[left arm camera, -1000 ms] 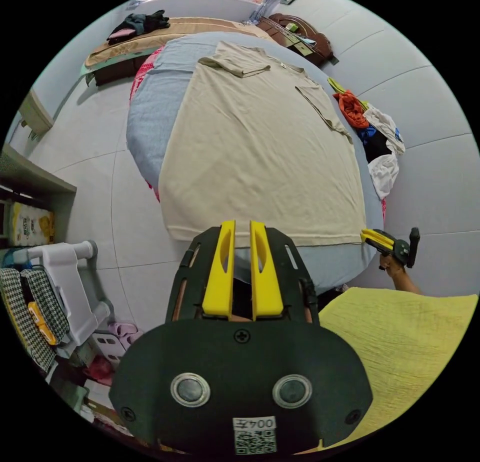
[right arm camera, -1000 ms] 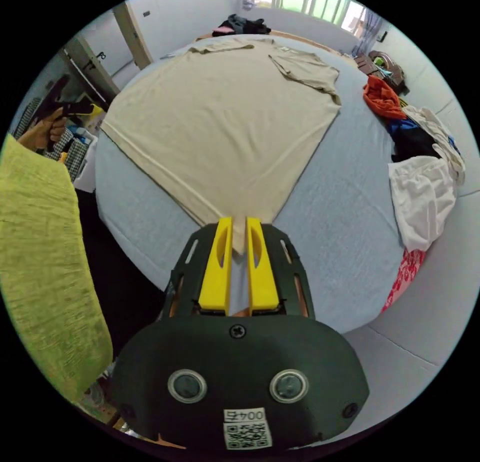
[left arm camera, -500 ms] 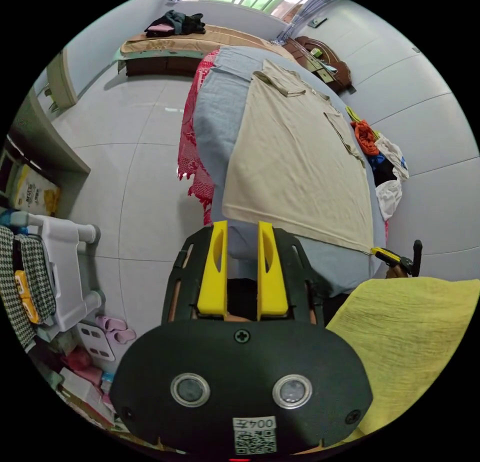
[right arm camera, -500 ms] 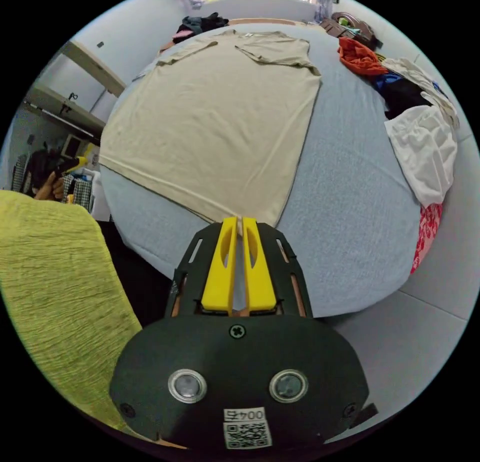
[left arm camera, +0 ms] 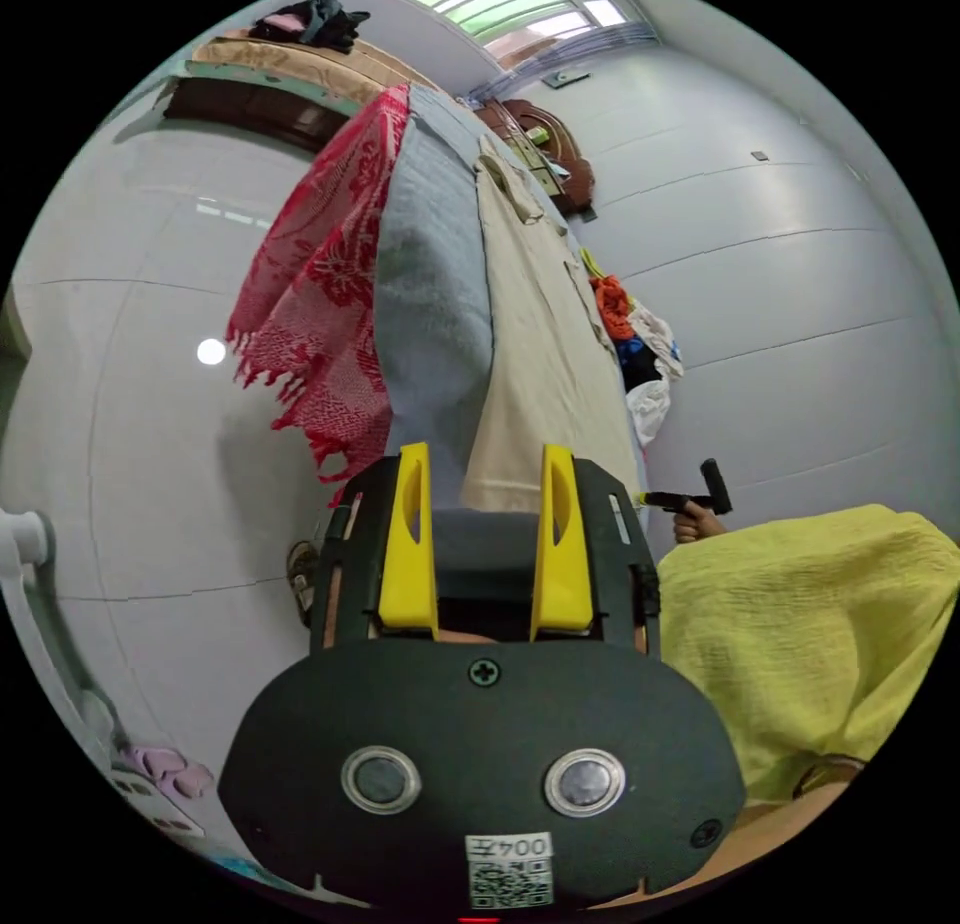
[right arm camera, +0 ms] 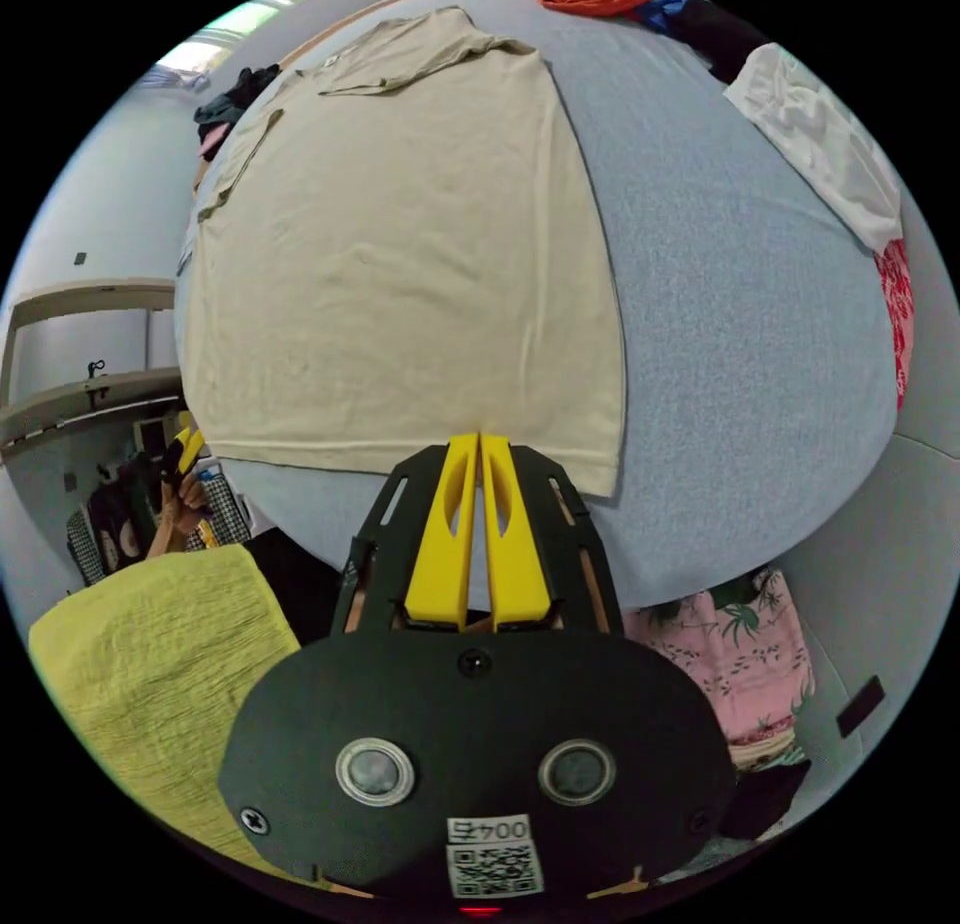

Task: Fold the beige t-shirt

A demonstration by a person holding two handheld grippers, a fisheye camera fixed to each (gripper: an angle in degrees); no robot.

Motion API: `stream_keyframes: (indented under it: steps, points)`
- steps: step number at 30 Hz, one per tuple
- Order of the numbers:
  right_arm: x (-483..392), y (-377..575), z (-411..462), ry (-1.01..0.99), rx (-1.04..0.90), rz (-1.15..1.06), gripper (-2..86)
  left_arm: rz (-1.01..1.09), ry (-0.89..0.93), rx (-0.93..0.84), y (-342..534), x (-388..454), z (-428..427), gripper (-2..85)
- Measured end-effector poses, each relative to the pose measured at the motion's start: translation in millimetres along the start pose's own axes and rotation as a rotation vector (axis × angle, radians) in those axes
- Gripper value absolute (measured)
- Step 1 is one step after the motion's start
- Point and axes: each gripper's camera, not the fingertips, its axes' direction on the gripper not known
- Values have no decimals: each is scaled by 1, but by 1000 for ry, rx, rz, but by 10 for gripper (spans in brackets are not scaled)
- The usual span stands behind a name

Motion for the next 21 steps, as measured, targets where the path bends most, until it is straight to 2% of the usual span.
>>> stream_keyframes:
  steps: [6, 21]
  points:
    - [9, 2, -3, 58, -32, 43, -8, 23, 151, -75, -22, -44, -5, 141]
    - [75, 46, -23, -57, 33, 207, -7, -42, 342, -123, -42, -86, -10, 96]
